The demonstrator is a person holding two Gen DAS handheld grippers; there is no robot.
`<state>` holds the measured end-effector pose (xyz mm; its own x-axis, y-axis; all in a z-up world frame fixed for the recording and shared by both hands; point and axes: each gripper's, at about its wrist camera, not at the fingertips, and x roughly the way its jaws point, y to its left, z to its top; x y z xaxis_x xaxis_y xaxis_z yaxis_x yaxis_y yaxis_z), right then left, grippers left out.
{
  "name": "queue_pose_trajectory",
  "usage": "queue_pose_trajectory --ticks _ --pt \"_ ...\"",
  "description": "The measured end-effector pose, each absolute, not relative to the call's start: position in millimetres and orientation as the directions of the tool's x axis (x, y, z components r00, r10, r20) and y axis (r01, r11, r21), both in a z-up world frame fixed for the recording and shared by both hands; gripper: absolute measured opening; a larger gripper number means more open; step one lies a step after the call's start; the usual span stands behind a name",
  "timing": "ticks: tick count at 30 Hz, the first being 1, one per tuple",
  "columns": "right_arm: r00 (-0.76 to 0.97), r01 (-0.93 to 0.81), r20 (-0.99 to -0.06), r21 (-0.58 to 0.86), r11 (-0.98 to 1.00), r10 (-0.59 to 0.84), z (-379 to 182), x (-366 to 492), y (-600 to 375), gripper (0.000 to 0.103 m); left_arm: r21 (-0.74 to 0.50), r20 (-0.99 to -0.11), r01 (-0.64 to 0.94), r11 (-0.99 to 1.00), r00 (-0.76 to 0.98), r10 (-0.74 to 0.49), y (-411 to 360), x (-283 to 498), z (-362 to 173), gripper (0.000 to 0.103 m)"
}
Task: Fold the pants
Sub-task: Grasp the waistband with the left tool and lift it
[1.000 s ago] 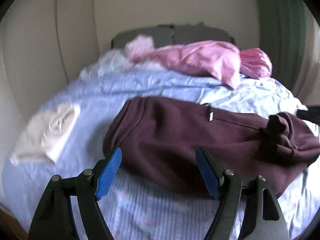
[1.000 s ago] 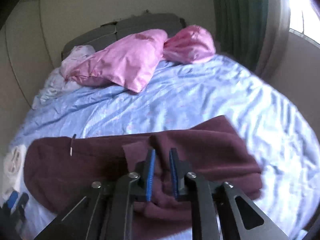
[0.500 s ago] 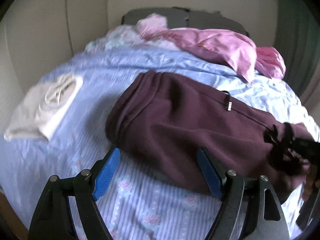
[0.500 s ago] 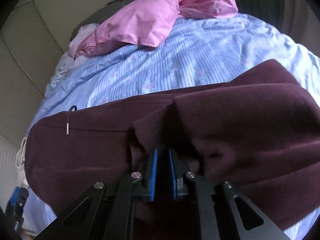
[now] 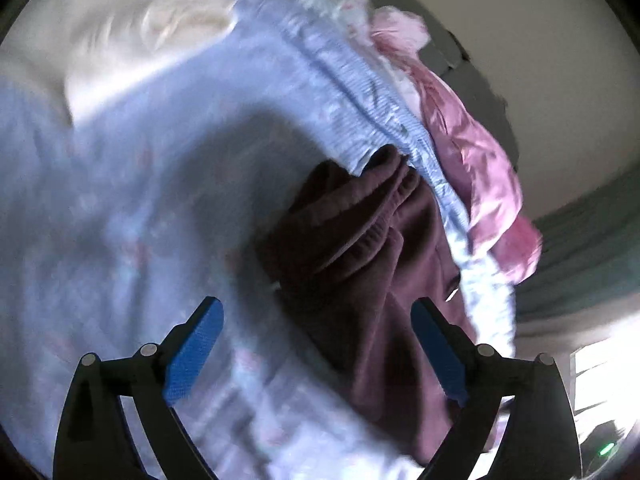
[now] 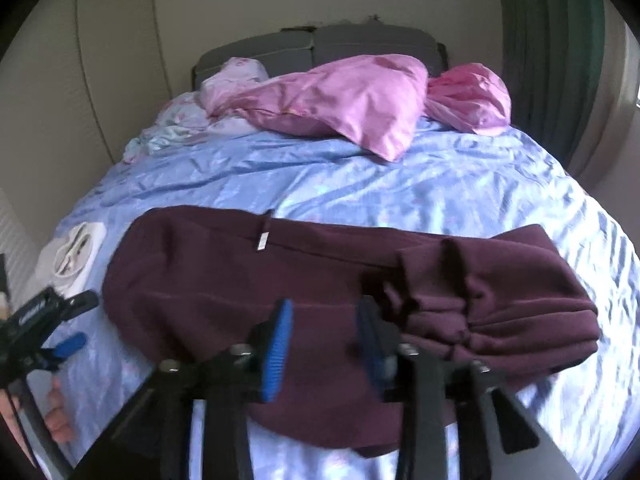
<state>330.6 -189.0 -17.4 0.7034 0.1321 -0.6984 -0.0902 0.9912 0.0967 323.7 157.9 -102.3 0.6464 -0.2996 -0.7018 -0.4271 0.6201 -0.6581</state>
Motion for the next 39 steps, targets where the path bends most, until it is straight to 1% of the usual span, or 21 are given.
queue_pose_trajectory --ticks 1,2,3,6,14,20,21,22,23,24,25,27,28,31,34,37,39 --pt "0.703 -0.096 -0.699 0.091 0.991 0.132 -18.1 329.1 -184.4 0.044 -0.668 -0.701 -0.436 0.603 0.641 -0.313 157.9 326.0 -105.7 0.096" --pt "0.701 -0.091 -0.703 0.077 0.993 0.119 -19.8 328.1 -178.4 0.05 -0.681 -0.699 -0.441 0.585 0.631 -0.338 158.3 329.5 -113.1 0.096" --pt "0.7 -0.089 -0.706 0.067 0.994 0.11 -21.9 327.3 -174.1 0.054 -0.688 -0.696 -0.438 0.579 0.626 -0.352 159.1 331.9 -116.3 0.096" --pt "0.685 -0.11 -0.72 0.049 0.993 0.112 -28.5 328.5 -166.6 0.054 -0.695 -0.695 -0.439 0.569 0.613 -0.376 157.7 342.6 -126.9 0.096" --pt "0.653 -0.093 -0.752 0.036 0.995 0.088 -42.0 333.9 -168.7 0.054 -0.711 -0.681 -0.401 0.577 0.596 -0.425 141.9 378.8 -145.3 0.096" --pt "0.666 -0.051 -0.746 -0.031 0.998 0.011 -49.4 342.9 -172.3 0.054 -0.703 -0.692 -0.464 0.54 0.622 -0.367 134.2 396.4 -149.9 0.096" --pt "0.661 -0.041 -0.751 -0.031 0.999 0.004 -52.3 345.1 -173.6 0.054 -0.704 -0.691 -0.473 0.53 0.628 -0.357 134.2 396.8 -150.9 0.093" --pt "0.655 -0.038 -0.755 -0.025 0.999 0.006 -53.7 346.4 -174.3 0.054 -0.707 -0.689 -0.489 0.511 0.638 -0.344 134.4 396.2 -151.6 0.086" --pt "0.647 -0.038 -0.763 -0.015 0.999 0.013 -56.0 347.8 -174.9 0.054 -0.709 -0.69 -0.516 0.481 0.649 -0.321 134.7 393.0 -153.0 0.082" --pt "0.635 -0.04 -0.772 -0.004 0.999 0.022 -58.8 349.6 -175.5 0.054 -0.717 -0.684 -0.532 0.45 0.661 -0.308 135.3 388.7 -154.9 0.075" --pt "0.631 -0.041 -0.776 -0.003 0.999 0.024 -60.1 350.3 -175.4 0.054 -0.748 -0.654 -0.535 0.393 0.693 -0.302 135.8 380.0 -157.8 0.068" --pt "0.632 -0.041 -0.775 0.001 0.999 0.027 -60.8 350.0 -177.4 0.054 -0.772 -0.628 -0.525 0.359 0.719 -0.298 133.4 370.3 -161.1 0.059" --pt "0.635 -0.046 -0.772 0.005 0.999 0.033 -60.5 349.5 -178.0 0.054 -0.769 -0.628 -0.518 0.375 0.724 -0.287 131.2 368.2 -159.1 0.055" --pt "0.646 -0.049 -0.763 0.011 0.999 0.039 -57.4 345.3 -184.2 0.054 -0.726 -0.654 -0.504 0.467 0.717 -0.242 123.4 369.8 -146.5 0.047" --pt "0.664 -0.037 -0.748 -0.004 0.999 0.022 -51.6 341.9 -193.3 0.054 -0.686 -0.657 -0.466 0.558 0.727 -0.201 114.2 370.1 -120.6 0.041" --pt "0.682 -0.021 -0.731 0.0 1.0 0.015 -43.7 339.4 -203.0 0.054 -0.654 -0.642 -0.413 0.634 0.746 -0.176 105.0 370.9 -95.0 0.038" --pt "0.689 -0.012 -0.724 0.028 1.0 0.028 -37.9 339.9 -210.5 0.054 -0.624 -0.636 -0.384 0.68 0.755 -0.157 98.6 366.3 -80.7 0.038"
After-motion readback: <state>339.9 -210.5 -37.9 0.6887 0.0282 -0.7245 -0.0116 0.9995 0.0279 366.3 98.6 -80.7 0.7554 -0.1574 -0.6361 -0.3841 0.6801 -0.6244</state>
